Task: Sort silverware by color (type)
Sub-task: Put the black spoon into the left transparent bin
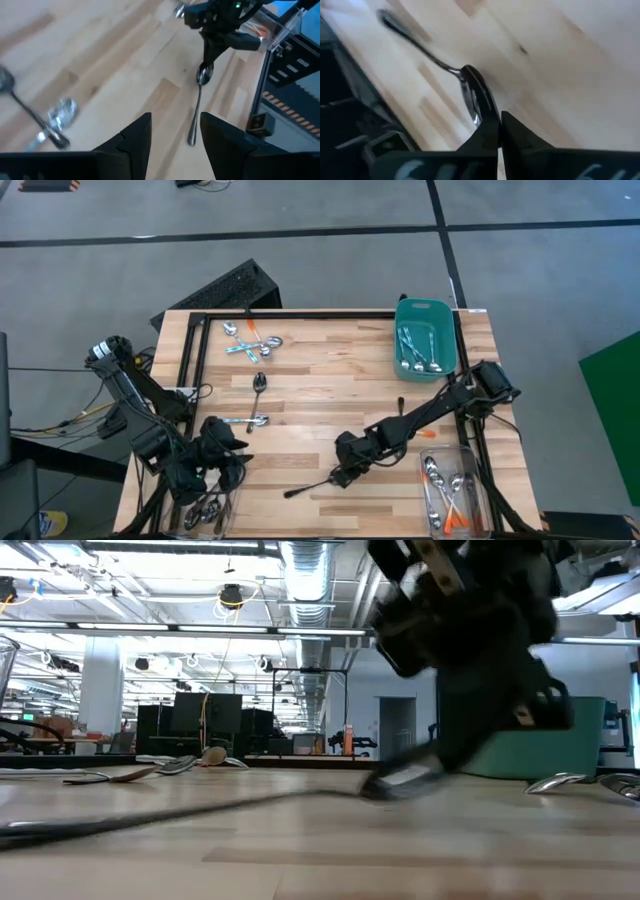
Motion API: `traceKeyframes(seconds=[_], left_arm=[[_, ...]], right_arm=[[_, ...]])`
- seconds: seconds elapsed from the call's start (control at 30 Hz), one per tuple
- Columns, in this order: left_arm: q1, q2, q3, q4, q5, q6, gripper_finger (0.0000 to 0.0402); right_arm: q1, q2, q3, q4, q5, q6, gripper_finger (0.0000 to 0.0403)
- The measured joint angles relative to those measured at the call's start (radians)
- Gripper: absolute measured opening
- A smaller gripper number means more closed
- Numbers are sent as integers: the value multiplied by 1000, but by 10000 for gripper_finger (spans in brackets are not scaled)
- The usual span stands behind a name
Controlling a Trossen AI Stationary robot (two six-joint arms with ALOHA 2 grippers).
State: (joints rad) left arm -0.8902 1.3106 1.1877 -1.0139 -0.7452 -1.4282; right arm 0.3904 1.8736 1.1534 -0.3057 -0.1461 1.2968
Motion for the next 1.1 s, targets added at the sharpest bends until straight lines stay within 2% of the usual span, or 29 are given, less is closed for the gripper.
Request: traceKeyframes(seconds=[0.13, 0.37, 0.47, 0.6, 0.7, 0.83, 1.1], left_arm=[[5, 0, 0, 2, -63, 125, 155], [64, 0, 0, 34, -54, 242, 155], [103, 0, 0, 82, -53, 395, 155], [163, 0, 0, 169, -53, 627, 155], [211, 0, 0, 233, -19, 780, 155], [274, 0, 0, 304, 79, 966, 155], [381, 0, 0, 303, 188, 1103, 155]], right_arm=[[2, -43, 31, -21, 63, -1, 12], [-7, -131, 100, -61, 192, 11, 9], [-13, -159, 116, -80, 259, 97, 9], [-26, -172, 156, -70, 318, 117, 9], [-37, -169, 197, -64, 332, 105, 9], [-55, -168, 232, -65, 349, 80, 10], [-106, -167, 288, -79, 363, -31, 10]])
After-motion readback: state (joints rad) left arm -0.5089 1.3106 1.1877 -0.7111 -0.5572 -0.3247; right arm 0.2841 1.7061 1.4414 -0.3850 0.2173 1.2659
